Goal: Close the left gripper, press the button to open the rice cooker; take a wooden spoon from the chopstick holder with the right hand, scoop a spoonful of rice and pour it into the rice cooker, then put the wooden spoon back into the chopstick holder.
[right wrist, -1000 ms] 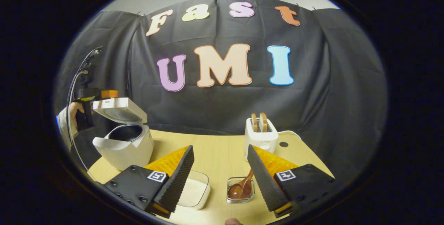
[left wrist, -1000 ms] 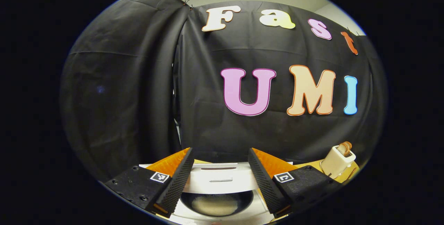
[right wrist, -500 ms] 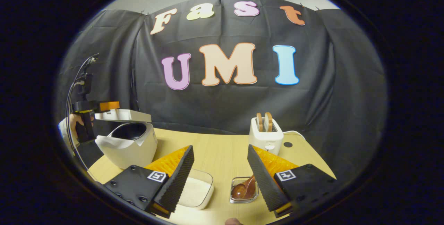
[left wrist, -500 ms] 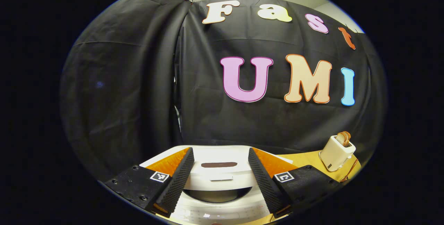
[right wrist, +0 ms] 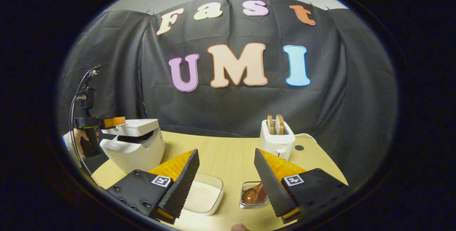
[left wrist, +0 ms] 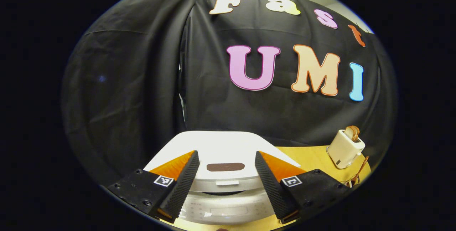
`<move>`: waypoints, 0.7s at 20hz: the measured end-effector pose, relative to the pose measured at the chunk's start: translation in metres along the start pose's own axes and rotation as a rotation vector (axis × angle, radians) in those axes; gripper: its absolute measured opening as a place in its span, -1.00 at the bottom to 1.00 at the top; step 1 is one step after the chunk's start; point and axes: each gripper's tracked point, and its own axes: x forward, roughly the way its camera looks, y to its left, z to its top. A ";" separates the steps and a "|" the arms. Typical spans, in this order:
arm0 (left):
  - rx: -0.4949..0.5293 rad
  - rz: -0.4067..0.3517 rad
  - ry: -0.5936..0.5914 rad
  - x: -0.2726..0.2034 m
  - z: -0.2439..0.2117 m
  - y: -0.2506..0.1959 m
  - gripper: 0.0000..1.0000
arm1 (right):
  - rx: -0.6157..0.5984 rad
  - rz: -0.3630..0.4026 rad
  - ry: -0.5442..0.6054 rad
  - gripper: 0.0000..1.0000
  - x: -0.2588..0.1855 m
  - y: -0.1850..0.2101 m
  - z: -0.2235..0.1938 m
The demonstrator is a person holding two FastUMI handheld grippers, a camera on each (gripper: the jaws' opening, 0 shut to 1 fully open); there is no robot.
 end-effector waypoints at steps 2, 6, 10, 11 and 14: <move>0.011 -0.001 0.009 0.001 -0.007 0.000 0.87 | -0.004 0.003 0.006 0.97 0.000 0.002 -0.001; 0.045 0.004 0.034 0.004 -0.022 0.003 0.87 | -0.006 0.007 0.010 0.97 0.001 0.005 -0.002; 0.055 0.004 0.077 0.005 -0.042 0.003 0.87 | -0.004 0.013 0.017 0.97 0.004 0.007 -0.003; 0.058 0.006 0.081 0.003 -0.044 0.004 0.88 | -0.005 0.013 0.018 0.97 0.004 0.007 -0.003; 0.073 0.008 0.069 0.005 -0.043 0.005 0.88 | -0.005 0.015 0.019 0.96 0.005 0.009 -0.003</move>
